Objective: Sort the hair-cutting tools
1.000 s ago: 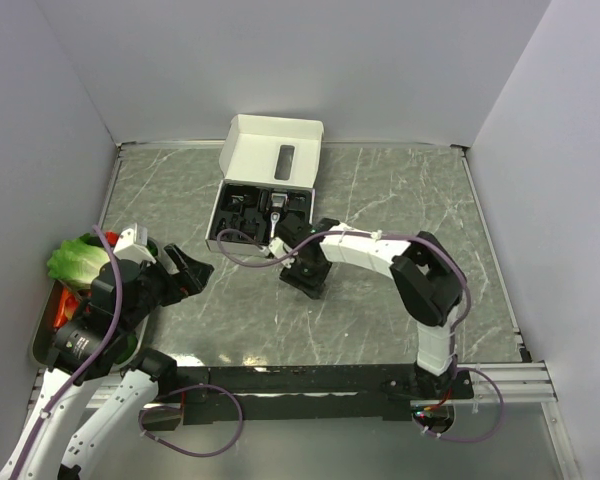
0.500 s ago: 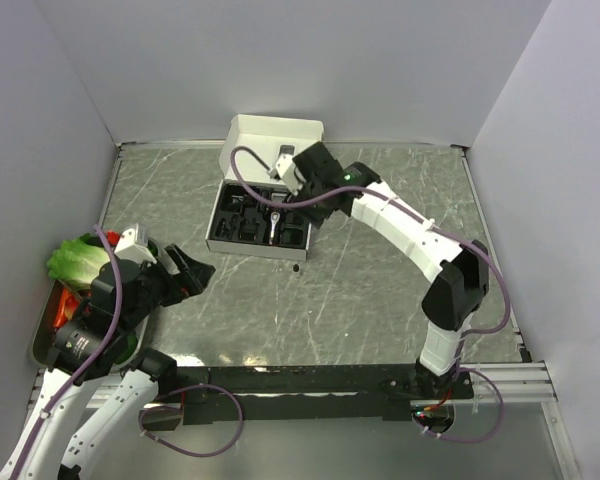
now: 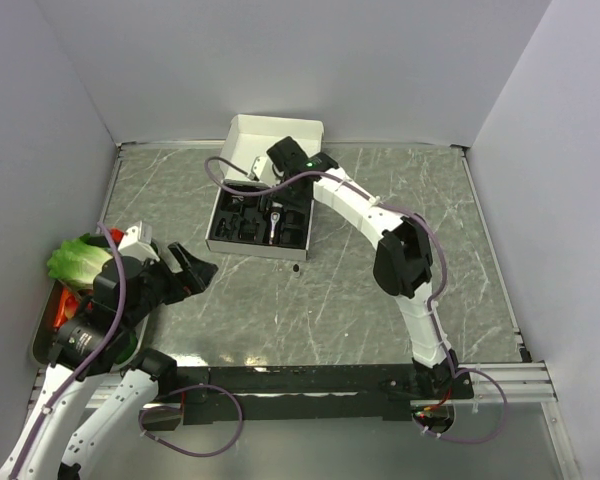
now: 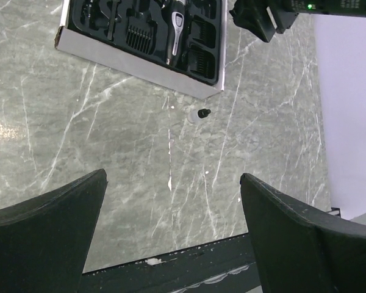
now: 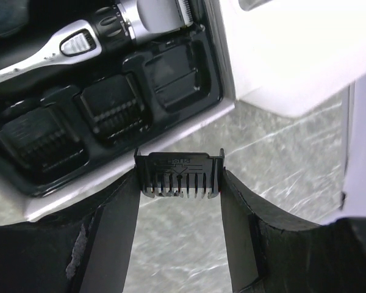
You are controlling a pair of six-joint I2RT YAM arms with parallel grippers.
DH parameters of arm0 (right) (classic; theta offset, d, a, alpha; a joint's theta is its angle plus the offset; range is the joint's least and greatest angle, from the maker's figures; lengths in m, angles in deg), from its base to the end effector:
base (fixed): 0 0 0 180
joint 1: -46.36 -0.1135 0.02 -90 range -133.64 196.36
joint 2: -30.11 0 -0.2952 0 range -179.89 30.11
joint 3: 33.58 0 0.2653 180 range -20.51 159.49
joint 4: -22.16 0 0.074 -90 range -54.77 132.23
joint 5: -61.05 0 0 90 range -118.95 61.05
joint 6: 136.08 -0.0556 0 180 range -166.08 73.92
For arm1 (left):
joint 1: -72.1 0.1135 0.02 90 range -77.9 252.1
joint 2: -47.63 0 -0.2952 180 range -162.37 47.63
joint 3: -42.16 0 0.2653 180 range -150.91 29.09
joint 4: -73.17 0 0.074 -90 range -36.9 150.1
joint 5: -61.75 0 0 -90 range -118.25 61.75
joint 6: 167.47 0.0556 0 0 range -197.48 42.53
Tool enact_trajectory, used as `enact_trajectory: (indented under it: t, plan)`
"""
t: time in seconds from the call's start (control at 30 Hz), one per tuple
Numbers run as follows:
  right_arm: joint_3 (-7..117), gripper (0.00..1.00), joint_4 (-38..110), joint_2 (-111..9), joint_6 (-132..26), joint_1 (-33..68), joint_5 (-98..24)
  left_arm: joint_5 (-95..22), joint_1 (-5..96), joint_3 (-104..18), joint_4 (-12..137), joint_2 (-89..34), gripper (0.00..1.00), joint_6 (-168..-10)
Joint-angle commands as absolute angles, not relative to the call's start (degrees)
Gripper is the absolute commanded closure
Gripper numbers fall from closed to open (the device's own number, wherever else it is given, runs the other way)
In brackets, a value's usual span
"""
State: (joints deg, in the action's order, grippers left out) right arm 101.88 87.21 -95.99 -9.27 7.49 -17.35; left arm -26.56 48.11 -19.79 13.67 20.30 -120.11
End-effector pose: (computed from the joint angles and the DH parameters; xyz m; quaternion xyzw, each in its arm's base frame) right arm 0.4182 0.3227 0.2891 -0.5596 0.7690 -0.0913 0.2951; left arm 0.0862 -0.0366 0.3452 -0.1444 0.8303 -0.2852 0.4565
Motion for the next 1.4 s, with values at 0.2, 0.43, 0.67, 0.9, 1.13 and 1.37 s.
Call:
enact_trajectory:
  t: [0.2,0.43,0.67,0.9,1.13,1.37]
  plan:
    - [106.0,0.48,84.7,-97.0,1.1,8.8,-19.2,-28.7,48.0,-19.1,16.3,19.5,0.03,-119.2]
    - [107.1,0.48,82.8,-100.5,1.0,9.4,-21.6,-28.8,48.0,-19.2,16.3,19.1,0.03,-119.1]
    - [109.0,0.48,81.5,-103.4,1.6,9.9,-23.1,-28.3,48.0,-19.8,16.0,18.7,0.03,-119.2]
    - [107.8,0.48,80.8,-104.7,1.9,10.6,-24.1,-28.4,48.0,-19.4,16.3,18.3,0.03,-119.4]
    - [106.3,0.48,80.1,-105.4,2.1,10.9,-24.4,-28.4,48.0,-19.2,16.6,18.1,0.03,-119.7]
    - [106.4,0.47,80.1,-105.9,2.1,10.9,-24.9,-28.4,48.0,-19.4,16.5,18.2,0.03,-119.9]
